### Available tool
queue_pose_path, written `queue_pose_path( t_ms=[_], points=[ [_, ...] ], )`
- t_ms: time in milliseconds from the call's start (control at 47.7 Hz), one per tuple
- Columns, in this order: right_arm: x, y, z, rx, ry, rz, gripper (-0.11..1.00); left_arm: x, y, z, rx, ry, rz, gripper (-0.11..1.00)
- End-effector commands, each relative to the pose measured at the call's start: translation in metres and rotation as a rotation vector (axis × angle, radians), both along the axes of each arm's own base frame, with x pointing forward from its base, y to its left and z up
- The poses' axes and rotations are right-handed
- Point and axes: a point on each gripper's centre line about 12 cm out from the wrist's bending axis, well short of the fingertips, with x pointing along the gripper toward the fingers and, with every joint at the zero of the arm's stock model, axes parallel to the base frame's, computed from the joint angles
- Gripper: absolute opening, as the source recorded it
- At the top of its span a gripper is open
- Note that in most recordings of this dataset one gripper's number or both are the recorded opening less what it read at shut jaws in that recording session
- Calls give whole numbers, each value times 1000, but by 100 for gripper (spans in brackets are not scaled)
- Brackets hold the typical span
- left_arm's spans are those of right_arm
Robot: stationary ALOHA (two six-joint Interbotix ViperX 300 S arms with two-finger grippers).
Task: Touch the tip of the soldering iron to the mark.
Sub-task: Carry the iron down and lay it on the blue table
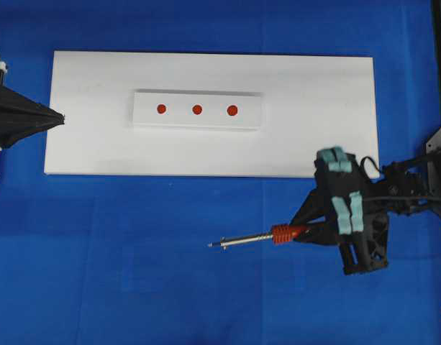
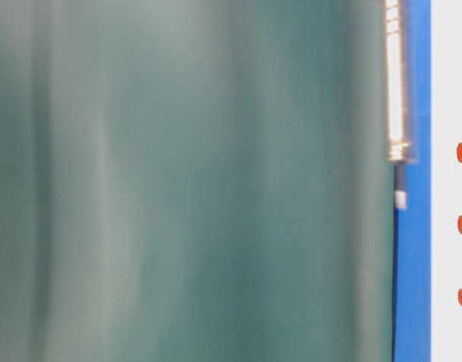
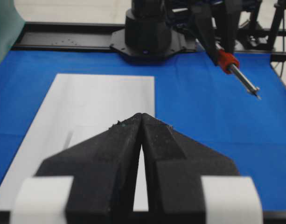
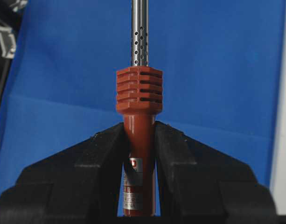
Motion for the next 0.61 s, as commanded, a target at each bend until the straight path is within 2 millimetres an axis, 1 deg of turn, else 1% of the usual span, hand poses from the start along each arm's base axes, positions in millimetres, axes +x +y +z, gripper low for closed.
queue_pose_path(
  t_ms=[0, 105, 189, 398, 503, 587],
  points=[
    [7, 2, 10, 6, -45, -2, 6, 1, 0, 6, 0, -20, 0, 0],
    [12, 2, 12, -2, -73, -2, 6, 1, 0, 6, -4, -20, 0, 0],
    [22, 1, 11, -6, -86, -10, 6, 1, 0, 6, -3, -22, -1, 0],
    [63, -4, 7, -17, -79, -52, 6, 1, 0, 6, -1, -20, 1, 0],
    [85, -3, 6, -20, -83, -59, 6, 2, 0, 5, -1, -17, 1, 0],
    [99, 0, 7, -20, -89, -59, 6, 2, 0, 6, -1, -20, 1, 0]
  ],
)
